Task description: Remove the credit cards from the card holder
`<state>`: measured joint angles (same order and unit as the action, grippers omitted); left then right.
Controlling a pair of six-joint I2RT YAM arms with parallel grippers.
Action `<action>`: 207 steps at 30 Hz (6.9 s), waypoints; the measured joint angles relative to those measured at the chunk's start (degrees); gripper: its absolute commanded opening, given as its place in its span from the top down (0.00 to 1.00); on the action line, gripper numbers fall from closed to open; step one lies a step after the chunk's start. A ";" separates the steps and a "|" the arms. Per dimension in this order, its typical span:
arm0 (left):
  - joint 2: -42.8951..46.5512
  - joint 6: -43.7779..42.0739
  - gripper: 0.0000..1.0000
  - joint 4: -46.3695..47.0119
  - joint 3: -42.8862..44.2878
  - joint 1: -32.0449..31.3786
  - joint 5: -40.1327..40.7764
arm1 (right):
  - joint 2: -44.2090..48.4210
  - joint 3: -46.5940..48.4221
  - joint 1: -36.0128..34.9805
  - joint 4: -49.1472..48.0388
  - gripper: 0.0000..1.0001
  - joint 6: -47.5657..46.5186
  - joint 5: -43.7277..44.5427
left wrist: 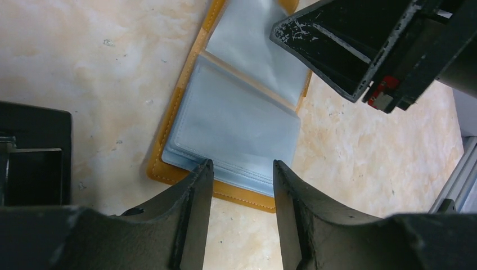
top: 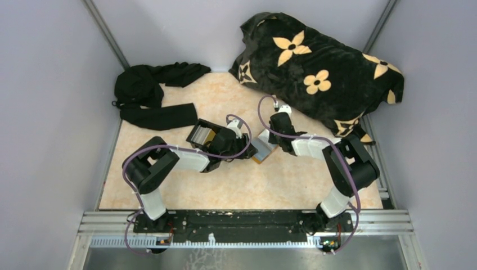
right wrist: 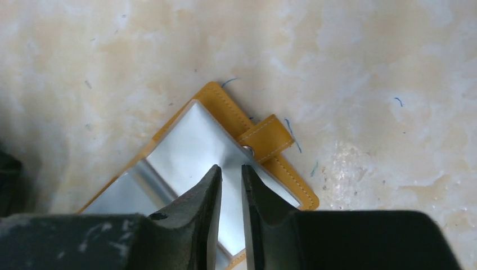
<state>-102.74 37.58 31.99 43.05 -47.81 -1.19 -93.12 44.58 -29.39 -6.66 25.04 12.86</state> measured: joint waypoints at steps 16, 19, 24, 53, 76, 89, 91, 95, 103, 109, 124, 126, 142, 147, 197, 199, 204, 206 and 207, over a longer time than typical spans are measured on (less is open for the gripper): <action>-0.85 2.84 0.44 1.62 1.27 0.66 -2.51 | -1.84 -1.79 1.95 -3.82 0.91 0.79 0.98; -2.62 3.63 0.44 1.90 3.34 1.05 -3.17 | -1.79 -2.49 2.01 -5.29 0.92 1.60 0.50; -6.78 4.90 0.42 2.71 7.26 1.38 -3.52 | -1.77 -2.62 2.19 -5.64 0.92 1.81 -0.17; -17.66 4.22 0.29 1.95 22.73 1.97 -0.96 | 5.22 1.29 9.38 5.18 0.93 2.34 -3.91; -19.30 3.43 0.28 3.93 22.43 2.23 -5.77 | 17.81 -12.00 7.19 7.52 1.00 3.52 -10.14; -17.92 5.97 0.29 8.48 18.01 2.43 -8.22 | 13.20 -11.78 4.63 0.94 1.00 4.90 -13.00; -16.98 5.60 0.29 7.65 17.44 2.43 -7.74 | 8.66 -11.78 5.14 -1.55 1.00 6.03 -14.58; -15.45 4.15 0.29 5.14 17.44 2.43 -6.60 | 4.87 -10.71 5.55 -7.10 1.00 7.48 -16.63; -8.61 2.23 0.29 1.42 14.93 2.54 -2.82 | 4.09 -10.71 5.57 -8.57 1.00 8.11 -17.09; -2.60 3.02 0.31 -3.06 14.01 2.54 1.53 | 4.04 -10.71 5.57 -8.74 1.00 8.02 -17.11; -19.76 -1.27 0.35 -0.70 25.64 2.54 8.11 | 2.29 -10.08 5.57 -11.02 1.00 7.80 -18.62; -20.57 -2.12 0.35 -0.48 26.53 2.51 7.37 | 2.36 -10.10 5.57 -10.93 1.00 7.80 -18.62; -17.42 -0.66 0.35 4.26 19.30 1.81 1.14 | 16.61 -6.47 5.95 -0.15 1.00 5.97 -18.45; -16.24 1.88 0.35 3.96 17.86 1.84 -1.29 | 15.08 -6.21 5.95 -0.20 1.00 6.14 -19.80; -19.04 4.68 0.31 -0.57 24.00 2.60 -5.57 | 22.97 -21.46 0.66 -4.46 1.00 13.55 -15.34; -19.04 4.66 0.31 -0.57 24.00 2.60 -5.62 | 20.92 -20.68 0.63 -5.64 1.00 13.55 -15.82; -19.04 4.66 0.31 -0.57 24.00 2.60 -5.68 | 19.08 -20.02 0.17 -8.15 1.00 13.57 -16.57; -19.04 4.66 0.31 -0.57 24.00 2.62 -5.70 | 19.08 -19.80 -0.11 -8.31 1.00 13.53 -16.65; -19.06 4.66 0.30 -0.57 24.00 2.64 -5.73 | 19.06 -19.67 -0.13 -8.35 1.00 13.49 -16.70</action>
<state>-121.80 42.24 31.42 67.05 -45.17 -6.92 -74.06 24.91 -29.52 -15.00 38.52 -3.84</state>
